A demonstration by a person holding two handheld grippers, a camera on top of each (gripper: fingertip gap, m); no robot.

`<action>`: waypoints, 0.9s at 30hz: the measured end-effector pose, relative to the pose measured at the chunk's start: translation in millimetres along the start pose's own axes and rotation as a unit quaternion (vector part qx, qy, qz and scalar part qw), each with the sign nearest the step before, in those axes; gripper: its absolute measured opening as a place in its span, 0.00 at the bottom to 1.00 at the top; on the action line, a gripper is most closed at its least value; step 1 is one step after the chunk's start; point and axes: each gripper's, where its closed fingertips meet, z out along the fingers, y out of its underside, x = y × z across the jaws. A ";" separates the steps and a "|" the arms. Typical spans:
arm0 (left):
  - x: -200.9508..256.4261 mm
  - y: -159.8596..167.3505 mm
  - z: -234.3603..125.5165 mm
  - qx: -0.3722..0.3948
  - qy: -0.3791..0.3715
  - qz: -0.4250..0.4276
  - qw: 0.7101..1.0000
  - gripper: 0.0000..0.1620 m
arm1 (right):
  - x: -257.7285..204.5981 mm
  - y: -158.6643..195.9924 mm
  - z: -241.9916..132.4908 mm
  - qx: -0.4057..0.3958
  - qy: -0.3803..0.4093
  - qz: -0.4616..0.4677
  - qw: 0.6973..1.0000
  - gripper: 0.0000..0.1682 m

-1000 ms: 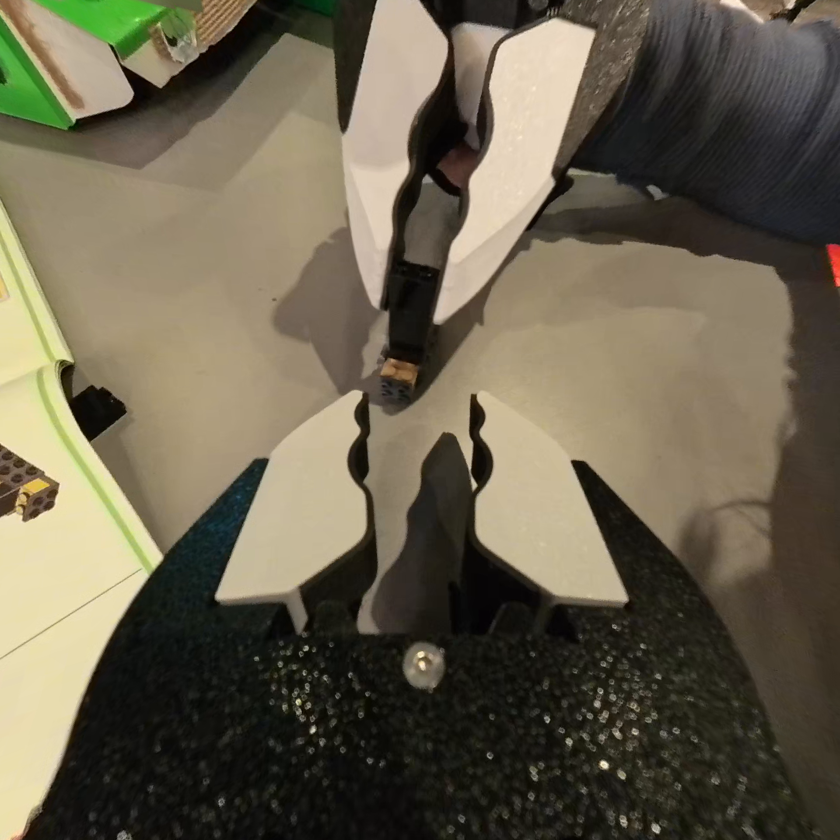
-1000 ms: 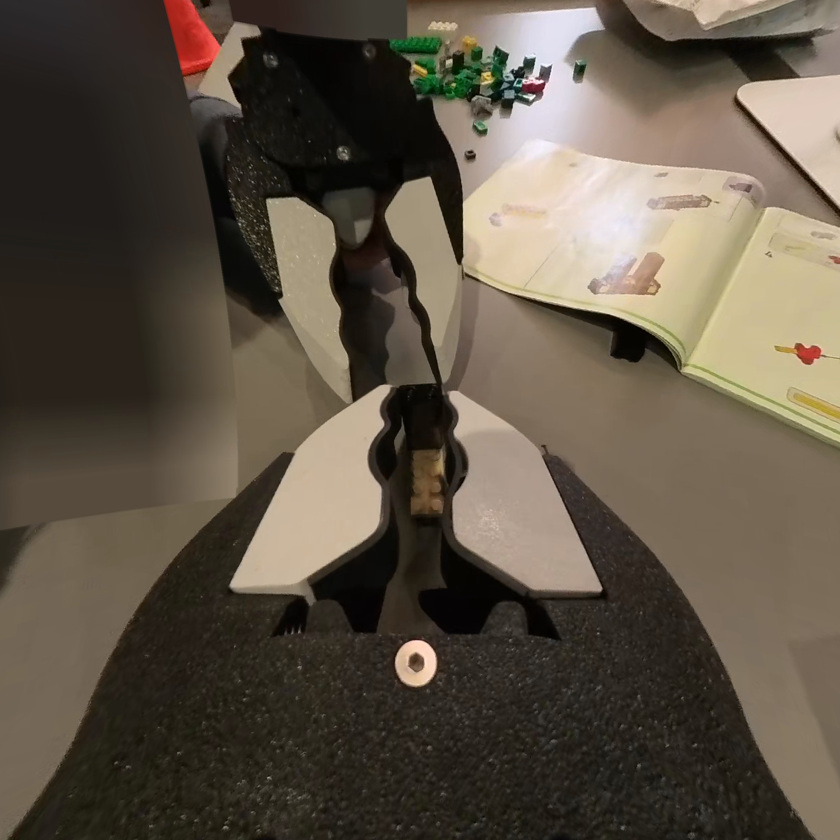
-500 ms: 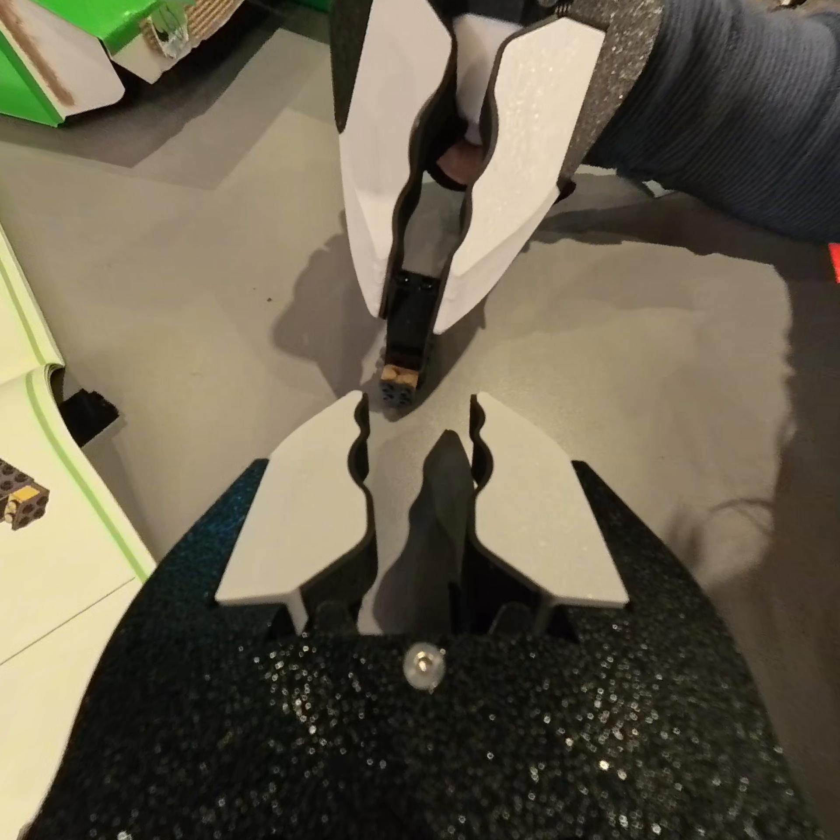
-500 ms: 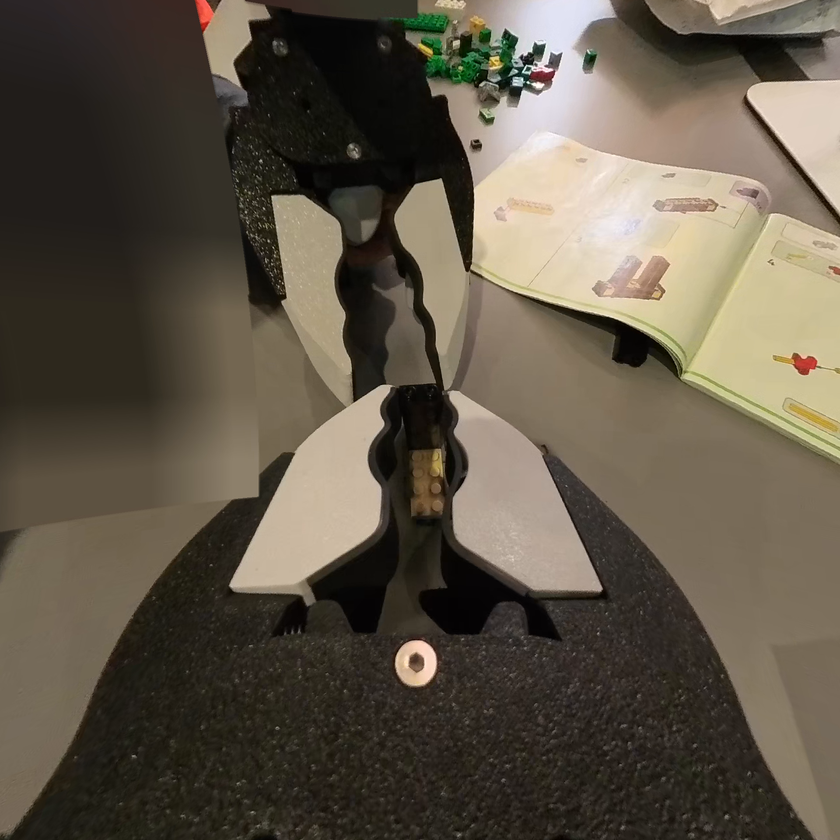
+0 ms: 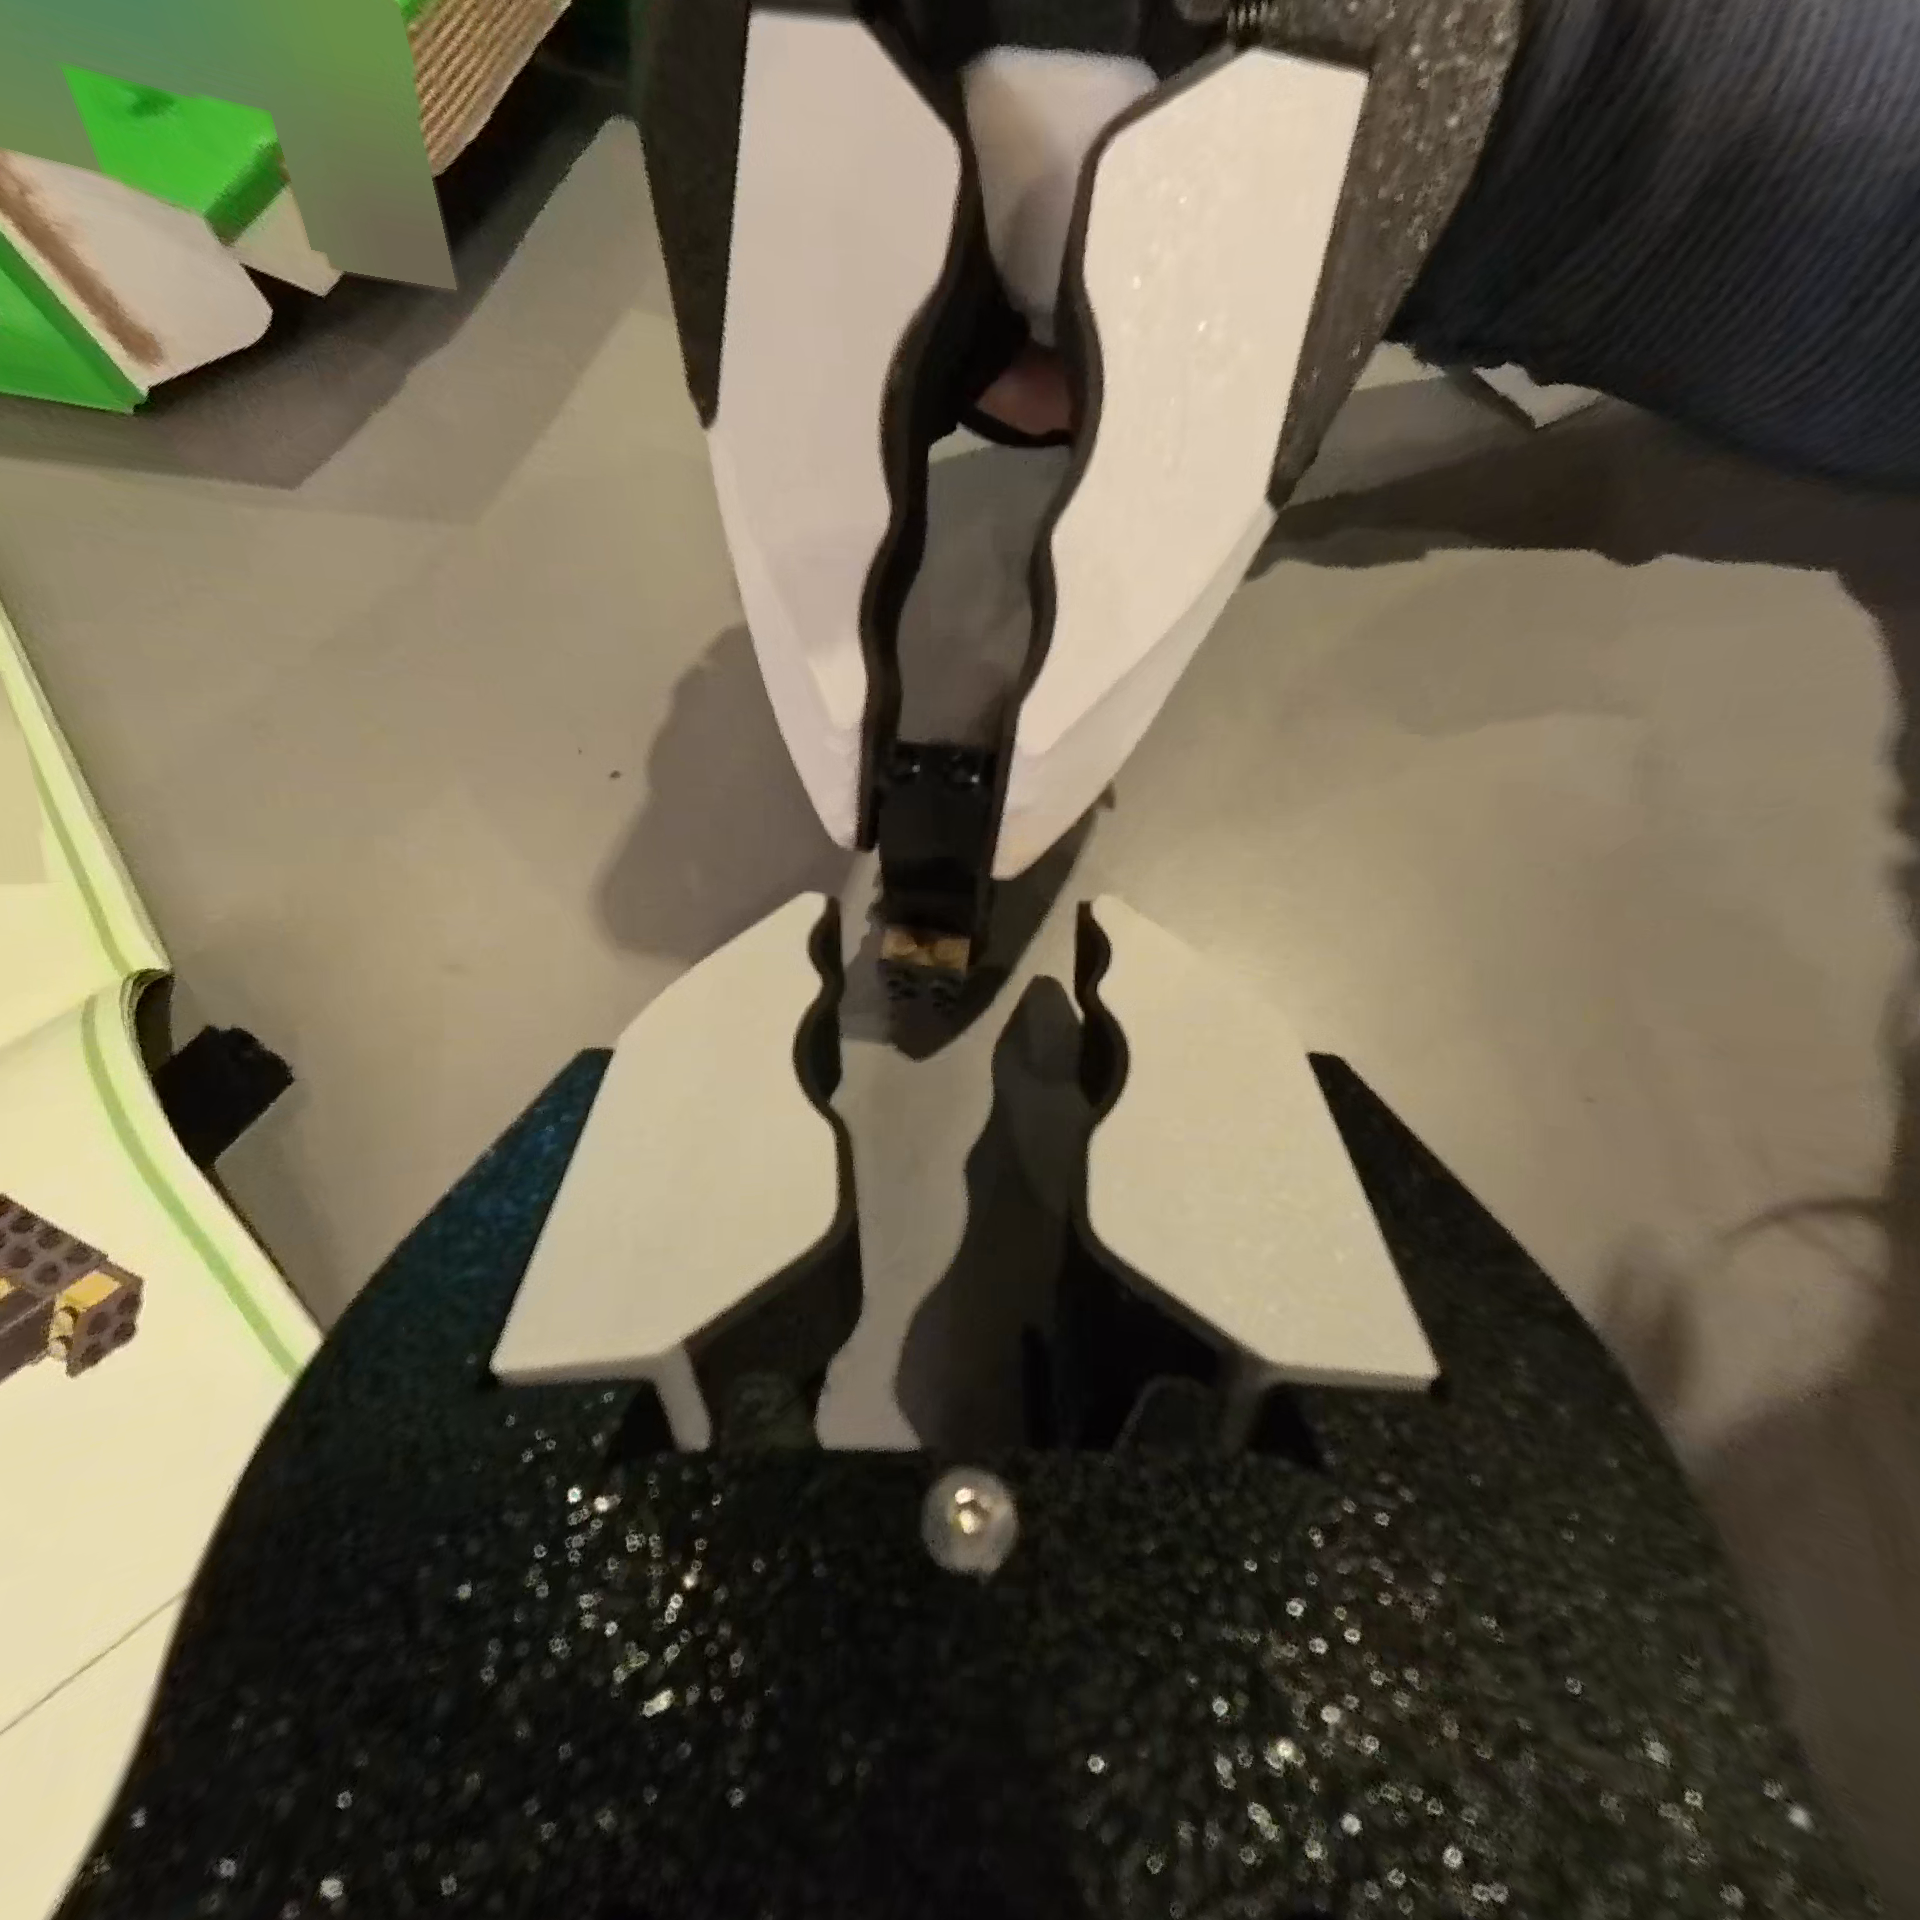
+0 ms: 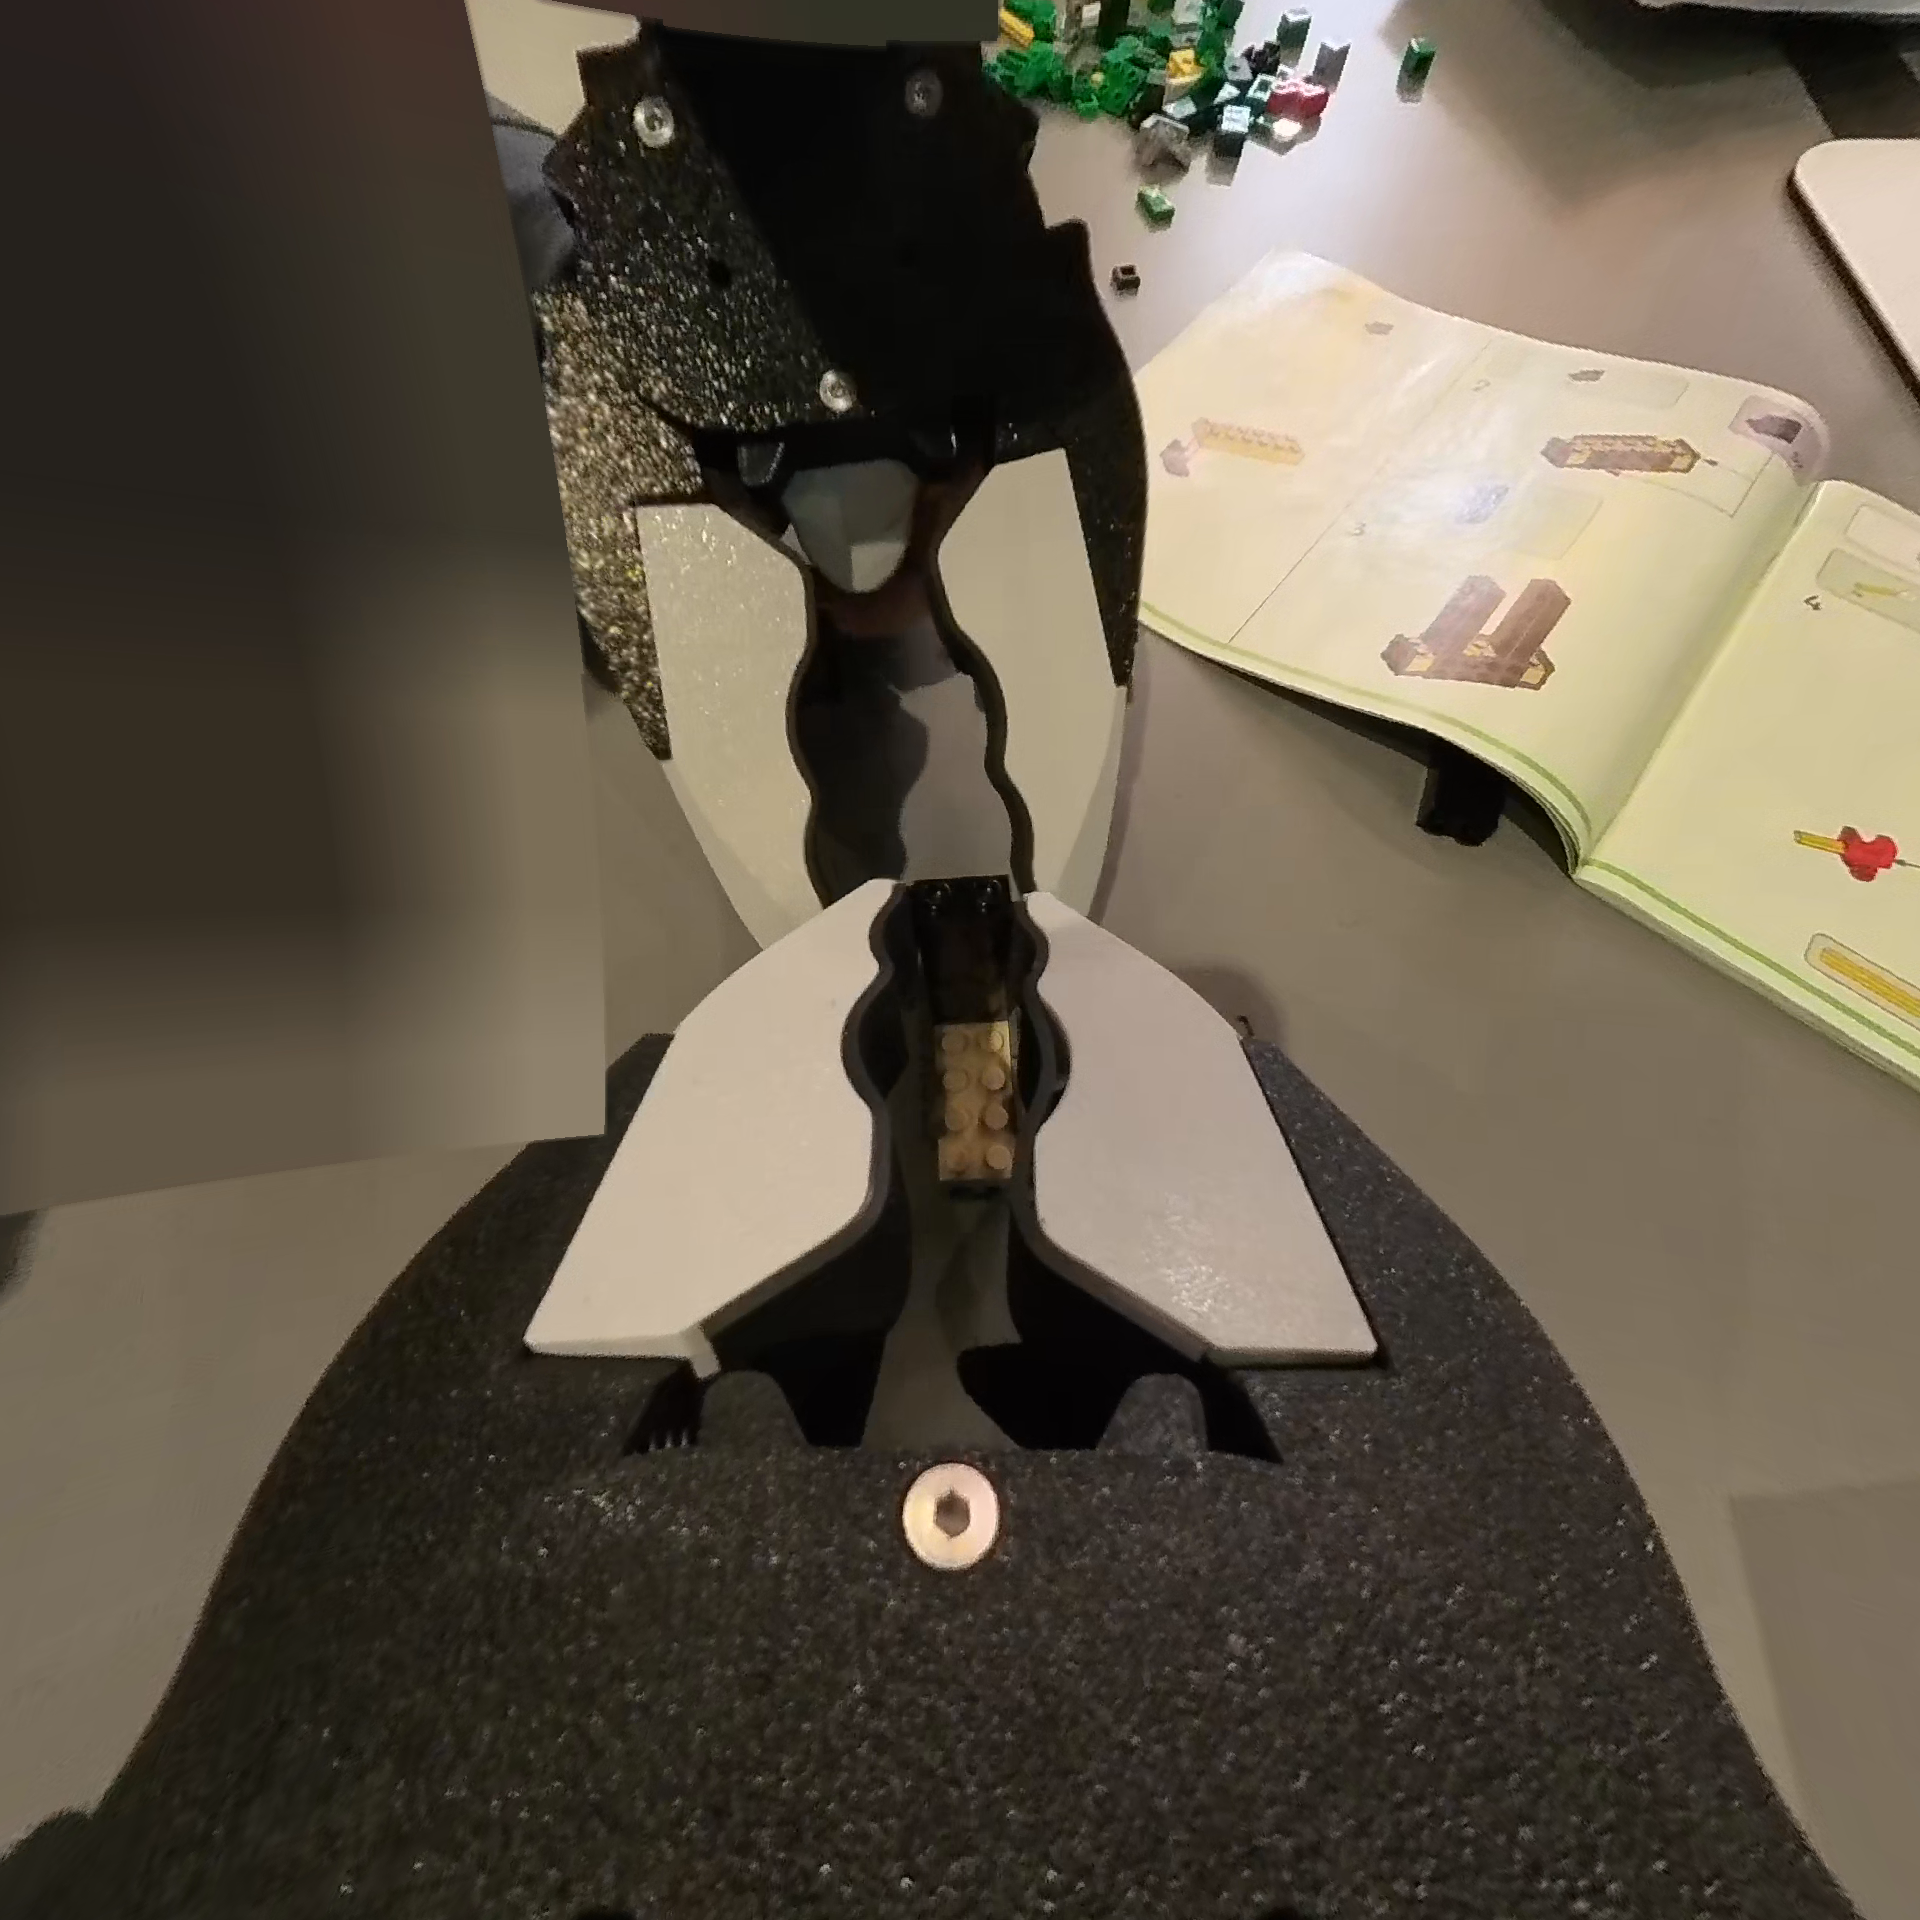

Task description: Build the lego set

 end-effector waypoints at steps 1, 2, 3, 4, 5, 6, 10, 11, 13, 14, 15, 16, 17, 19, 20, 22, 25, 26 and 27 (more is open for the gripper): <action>-1.2 -1.2 -0.3 0.002 -0.002 0.000 1.000 0.26 | 0.0 -0.1 0.2 -0.001 -0.001 0.000 1.000 0.10; -2.2 -2.6 -0.5 0.005 -0.003 -0.001 1.000 0.26 | 0.0 -0.2 0.5 -0.002 -0.002 0.001 1.000 0.10; -3.1 -4.5 -0.7 0.010 -0.002 -0.004 1.000 0.25 | 0.0 -0.3 0.6 -0.003 -0.003 0.003 1.000 0.10; -3.4 -6.2 -0.6 0.014 0.000 -0.006 1.000 0.24 | 0.0 -0.3 0.8 -0.003 -0.005 0.005 1.000 0.10; -3.9 -7.0 -0.3 0.015 0.002 -0.006 1.000 0.24 | 0.2 -0.4 1.0 -0.003 -0.006 0.006 1.000 0.10; -5.0 -6.9 0.5 0.013 0.002 -0.004 1.000 0.24 | 0.3 -0.5 1.3 -0.002 -0.008 0.008 1.000 0.10; -6.2 -5.4 5.0 0.002 0.003 0.005 1.000 0.22 | 1.0 -1.2 2.6 0.006 -0.016 0.016 1.000 0.10; -5.6 -4.9 6.0 0.001 0.005 0.006 1.000 0.21 | 1.0 -1.2 2.7 0.008 -0.019 0.019 1.000 0.10; -5.2 -4.9 7.4 0.000 0.007 0.008 1.000 0.20 | 1.1 -1.0 2.3 0.015 -0.023 0.021 0.999 0.10; -5.5 -5.2 7.6 0.001 0.006 0.009 1.000 0.19 | 1.0 -0.7 1.8 0.020 -0.024 0.022 0.999 0.10; -5.9 -5.8 7.5 0.003 0.004 0.010 1.000 0.18 | 1.0 -0.3 1.1 0.026 -0.025 0.022 0.999 0.10; -6.3 -6.4 7.5 0.004 0.003 0.012 1.000 0.17 | 0.9 0.1 0.3 0.033 -0.026 0.024 0.999 0.10; -6.5 -7.0 7.7 0.006 0.003 0.013 1.000 0.16 | 0.8 0.6 -0.5 0.039 -0.027 0.026 0.999 0.10; -6.7 -7.8 8.7 0.009 0.004 0.012 1.000 0.15 | 0.9 1.6 -1.7 0.048 -0.028 0.028 0.998 0.10; -7.1 -8.2 9.2 0.010 0.004 0.012 1.000 0.15 | 0.8 1.8 -2.0 0.050 -0.028 0.029 0.998 0.10; -7.4 -8.5 9.3 0.010 0.004 0.014 1.000 0.14 | 0.7 2.0 -2.2 0.051 -0.026 0.028 0.998 0.10; -7.2 -8.5 9.2 0.011 0.008 0.013 1.000 0.14 | 0.7 2.0 -2.1 0.050 -0.025 0.024 0.998 0.10; -7.1 -8.6 9.1 0.011 0.010 0.012 1.000 0.14 | 0.8 2.0 -2.1 0.050 -0.025 0.024 0.998 0.10; -7.0 -8.4 9.1 0.010 0.012 0.011 1.000 0.14 | 0.9 1.9 -1.9 0.051 -0.025 0.025 0.998 0.10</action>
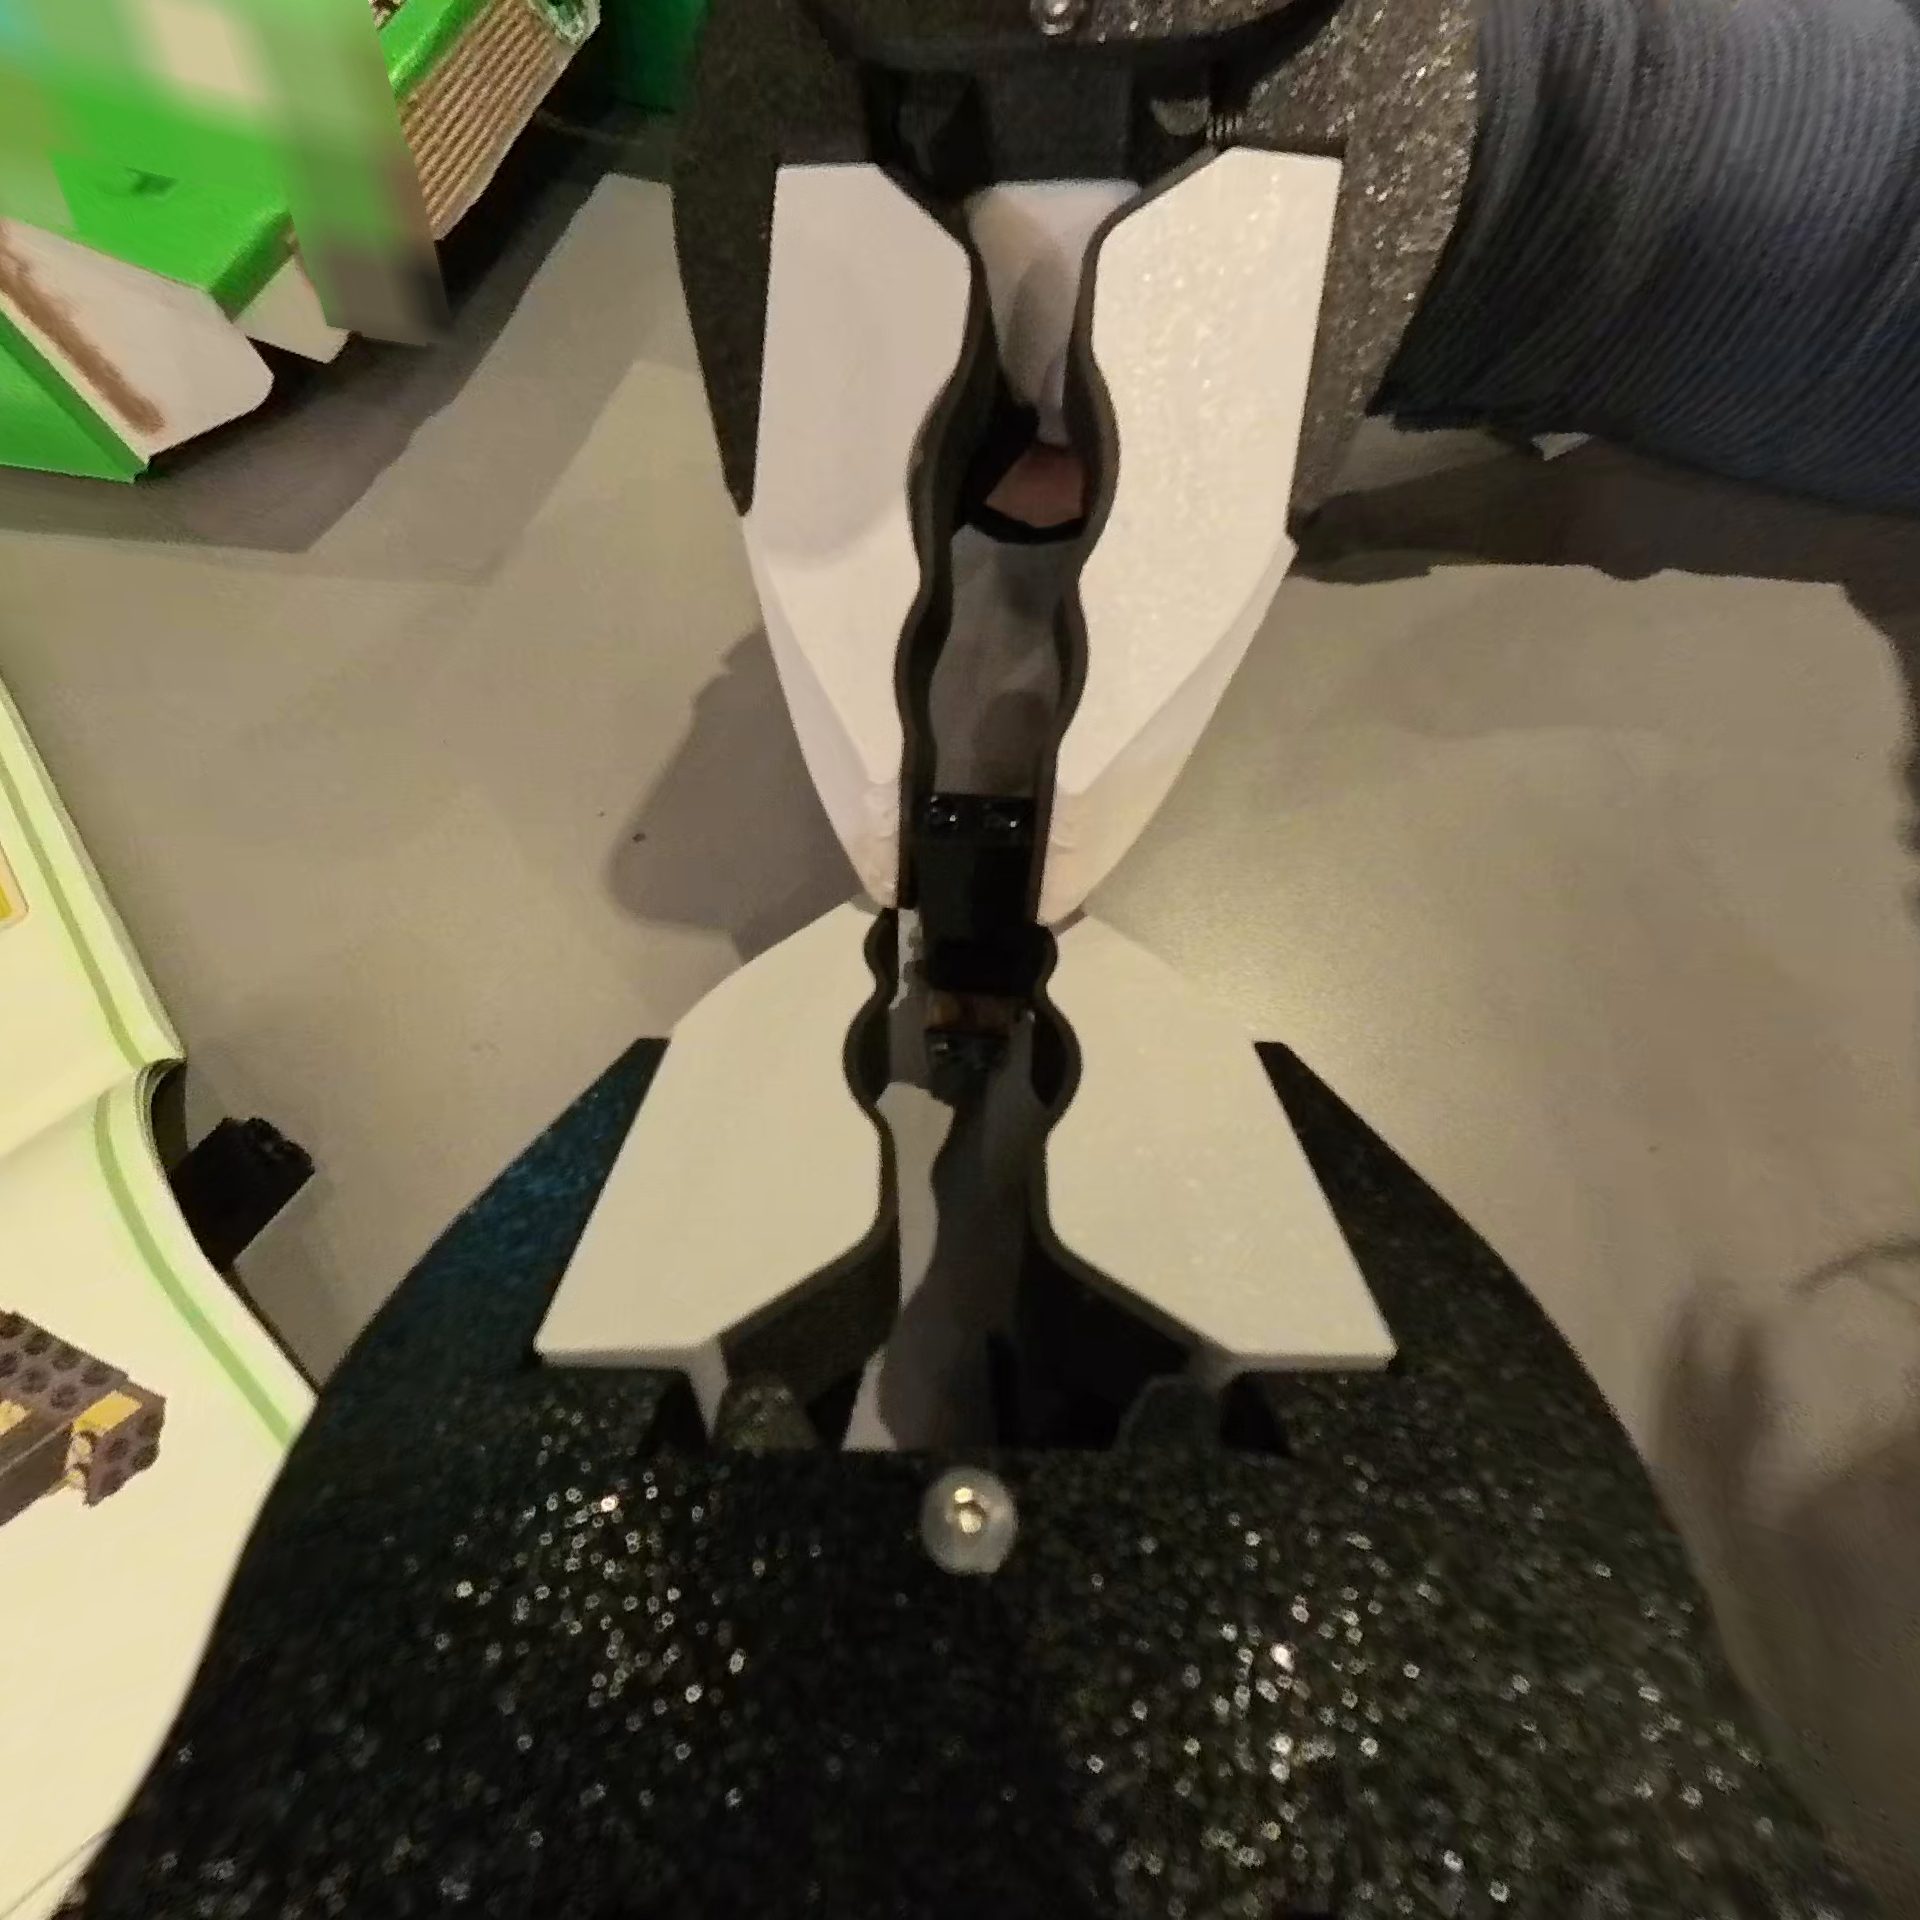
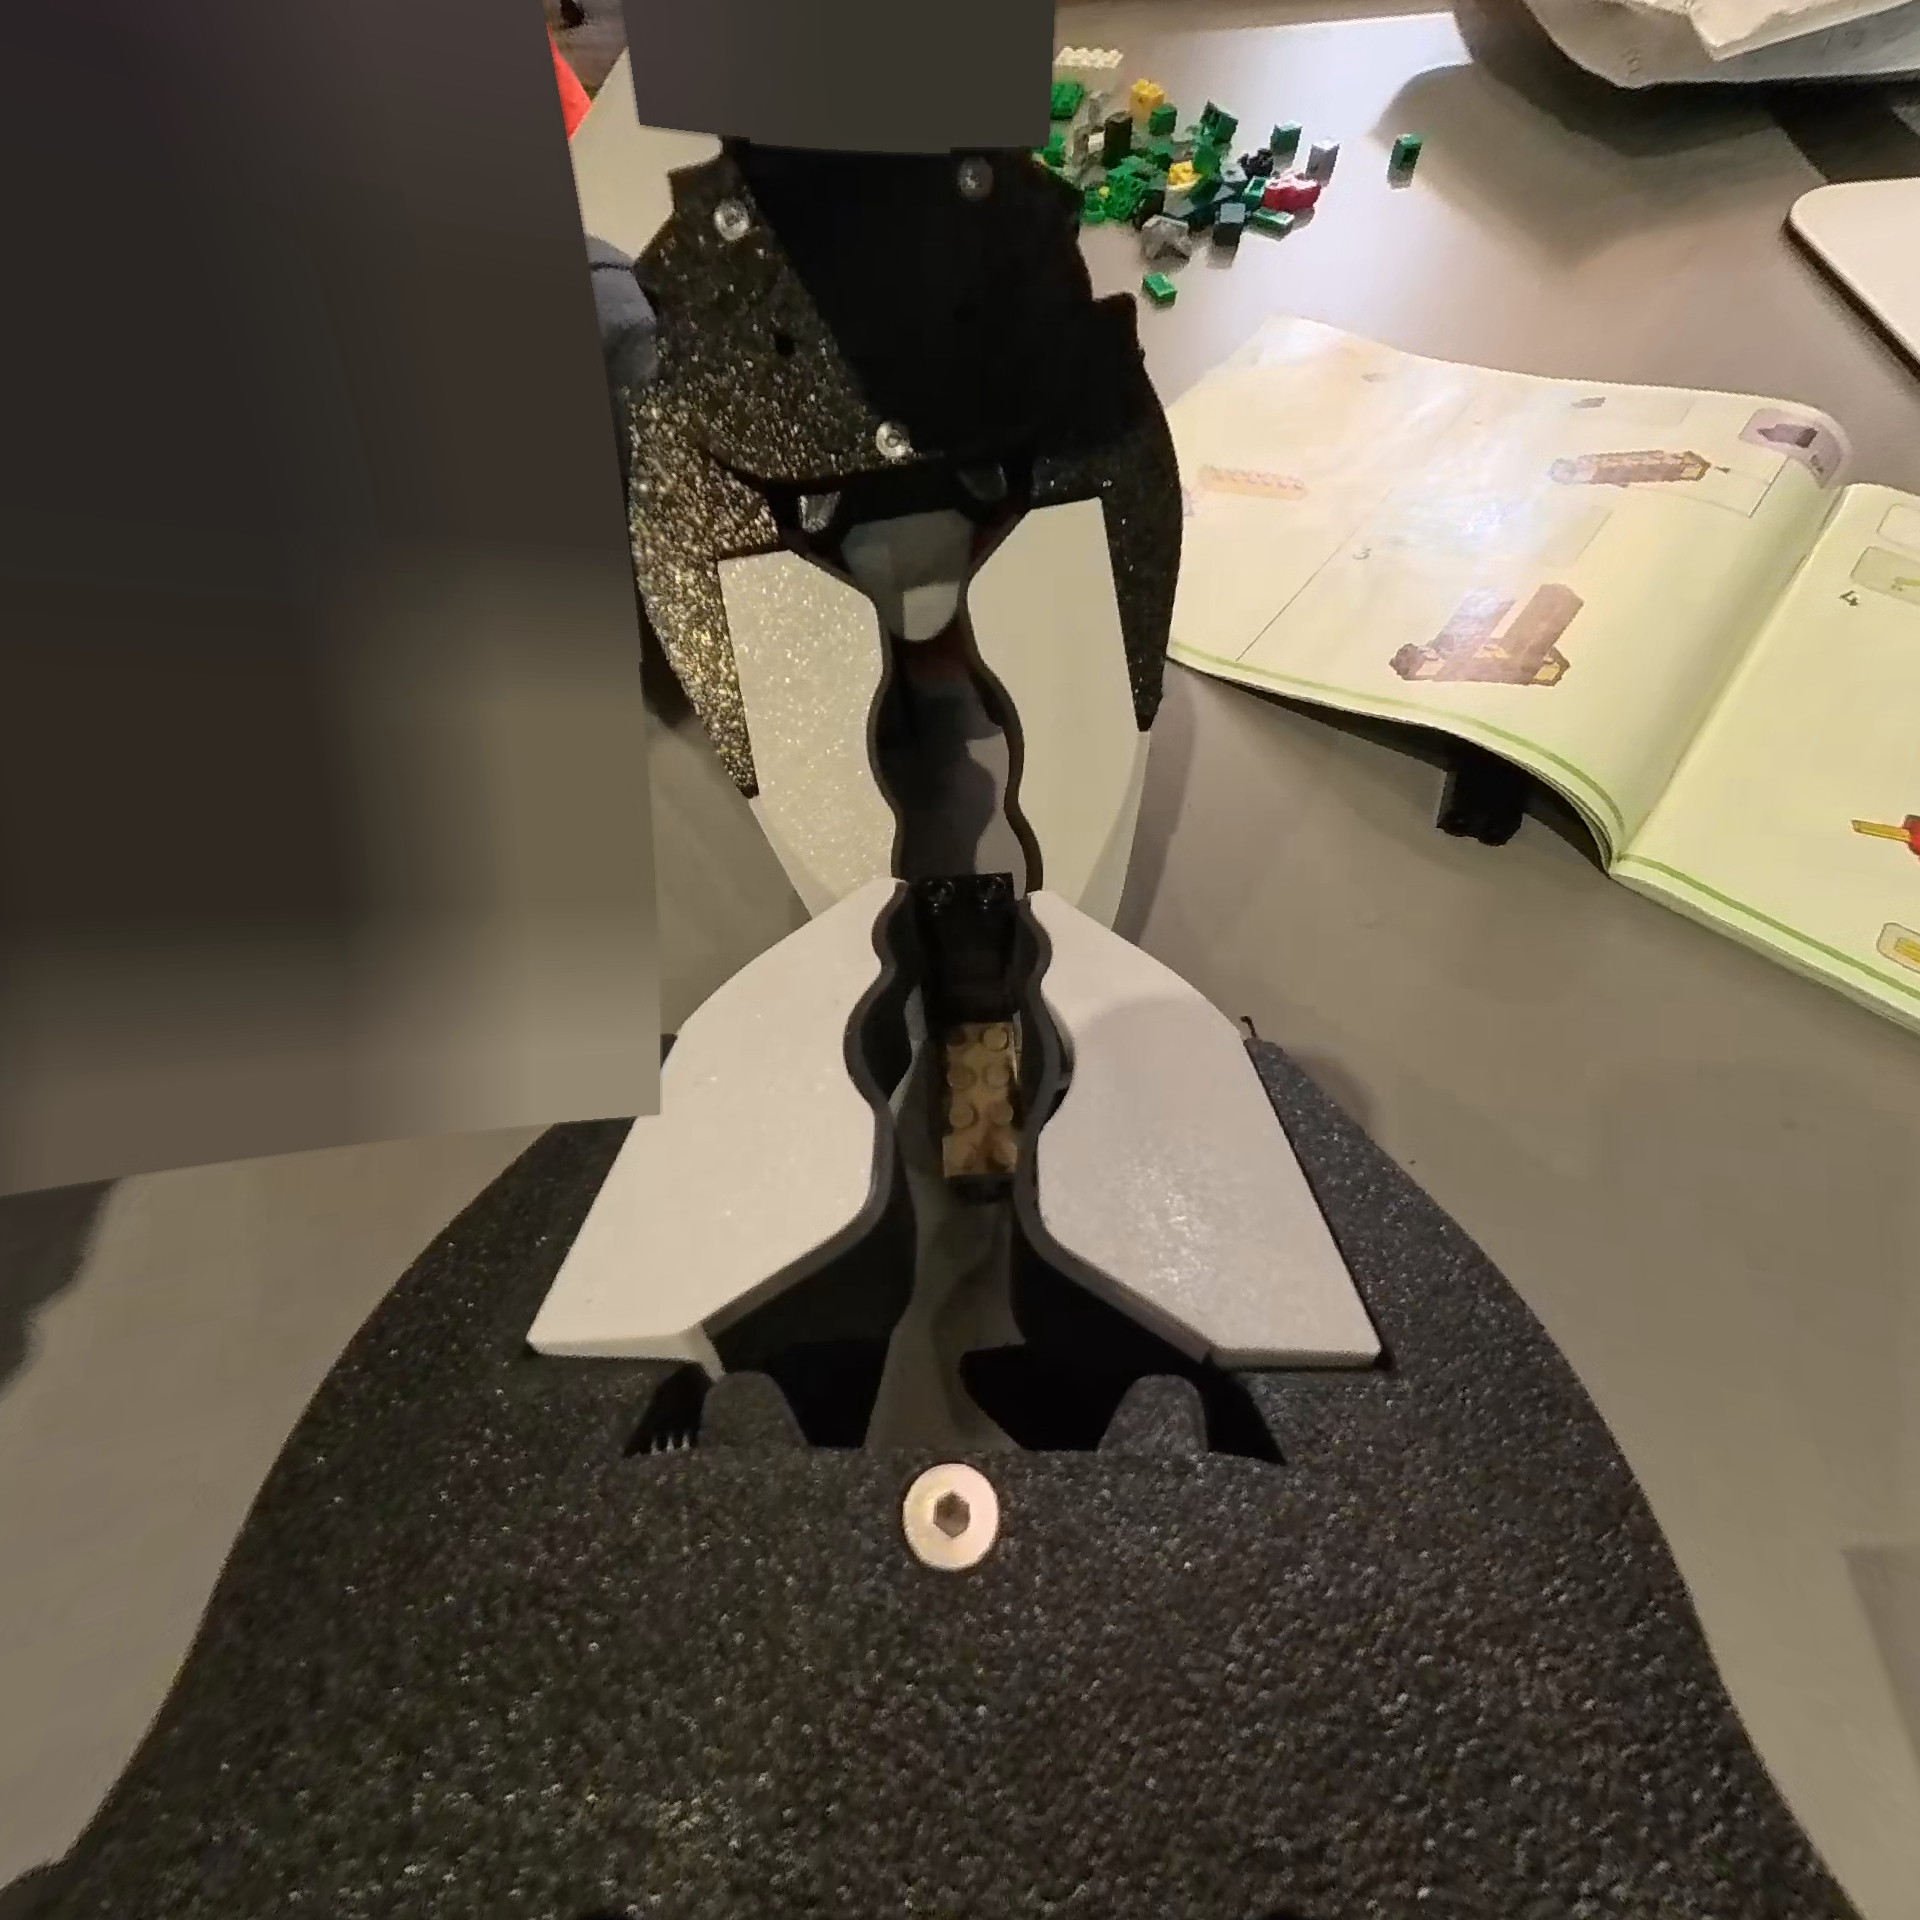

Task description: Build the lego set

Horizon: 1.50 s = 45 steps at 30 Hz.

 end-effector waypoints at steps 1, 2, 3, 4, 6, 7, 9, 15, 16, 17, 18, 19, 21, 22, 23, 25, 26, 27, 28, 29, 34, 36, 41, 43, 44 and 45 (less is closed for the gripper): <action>0.9 0.4 0.0 -0.001 0.005 0.000 1.000 0.11 | 0.0 -0.2 0.1 0.001 0.000 0.000 1.000 0.10; 2.2 0.6 0.0 -0.002 0.009 0.001 1.000 0.11 | 0.3 -0.2 0.3 0.001 0.001 0.000 1.000 0.10; 2.5 0.7 0.0 -0.003 0.010 0.002 1.000 0.11 | 0.2 -0.4 0.3 0.002 0.001 -0.001 1.000 0.10; 2.6 0.7 0.0 -0.003 0.010 0.002 1.000 0.11 | 0.1 -0.5 0.4 0.004 0.002 -0.002 1.000 0.10; 2.8 0.7 0.0 -0.003 0.010 0.003 1.000 0.10 | 0.0 -0.6 0.4 0.004 0.005 -0.005 1.000 0.10; 2.8 0.7 0.0 -0.003 0.010 0.004 1.000 0.10 | 0.1 -0.6 0.4 0.004 0.006 -0.006 1.000 0.10; 2.9 0.7 0.0 -0.003 0.011 0.003 1.000 0.10 | 0.1 -0.7 0.2 0.006 0.005 -0.004 1.000 0.10; 2.8 0.8 0.1 -0.003 0.014 -0.001 1.000 0.10 | -0.8 -8.8 -2.8 0.055 -0.001 0.009 0.998 0.15; 2.8 0.8 0.1 -0.003 0.014 -0.001 1.000 0.10 | -0.4 -9.6 -3.6 0.059 0.001 0.008 0.998 0.14; 2.8 0.8 0.1 -0.003 0.014 -0.001 1.000 0.10 | 0.4 -8.5 -3.8 0.056 0.005 0.004 0.998 0.13; 2.8 0.8 0.2 -0.003 0.014 -0.001 1.000 0.10 | 0.7 -7.4 -3.8 0.053 0.008 -0.001 0.999 0.11; 2.7 0.8 0.2 -0.003 0.014 -0.002 1.000 0.10 | 0.6 -7.0 -3.2 0.052 0.010 -0.005 0.999 0.10; 2.5 0.9 0.3 -0.003 0.015 -0.004 1.000 0.10 | 0.9 -7.1 -2.9 0.053 0.011 -0.005 0.999 0.10; 2.6 0.8 0.3 -0.003 0.015 -0.005 1.000 0.11 | 0.9 -7.0 -2.9 0.053 0.010 -0.002 0.999 0.10; 2.6 0.9 0.3 -0.003 0.016 -0.006 1.000 0.11 | 0.9 -7.0 -2.9 0.053 0.009 -0.001 0.999 0.10; 4.0 2.1 -1.1 -0.004 0.022 -0.014 1.000 0.13 | 0.3 -7.2 -2.4 0.053 0.007 -0.003 0.999 0.10; 4.6 5.4 -2.2 -0.011 0.025 -0.020 0.999 0.20 | -0.1 -7.3 -2.2 0.053 0.006 -0.003 0.999 0.10; 4.4 11.0 -3.1 -0.026 0.027 -0.023 0.999 0.24 | -0.4 -7.3 -2.3 0.052 0.005 -0.004 0.999 0.10; 3.8 16.6 -3.4 -0.042 0.026 -0.020 0.999 0.26 | -0.3 -7.3 -2.4 0.052 0.005 -0.004 0.999 0.09; 2.7 21.5 -2.9 -0.057 0.022 -0.015 0.998 0.27 | -0.6 -7.2 -2.4 0.053 0.004 -0.004 0.999 0.09; 5.3 22.5 4.4 -0.086 0.024 0.012 0.996 0.23 | -0.9 -7.3 -2.7 0.056 0.001 -0.003 0.998 0.09; 5.0 22.0 5.6 -0.091 0.024 0.011 0.996 0.23 | -1.1 -7.3 -2.7 0.057 0.001 -0.005 0.998 0.09; 4.8 21.0 7.0 -0.085 0.018 0.007 0.996 0.21 | -2.1 -7.4 -2.6 0.060 -0.002 -0.006 0.998 0.10; 6.1 20.2 8.0 -0.082 0.021 0.010 0.996 0.15 | -2.6 -7.6 -2.4 0.062 -0.004 -0.007 0.998 0.10; 6.2 20.1 8.2 -0.081 0.021 0.013 0.996 0.15 | -3.0 -7.6 -2.3 0.062 -0.005 -0.007 0.998 0.10; 6.2 20.0 8.3 -0.079 0.021 0.013 0.997 0.15 | -3.1 -7.6 -2.4 0.063 -0.005 -0.007 0.998 0.10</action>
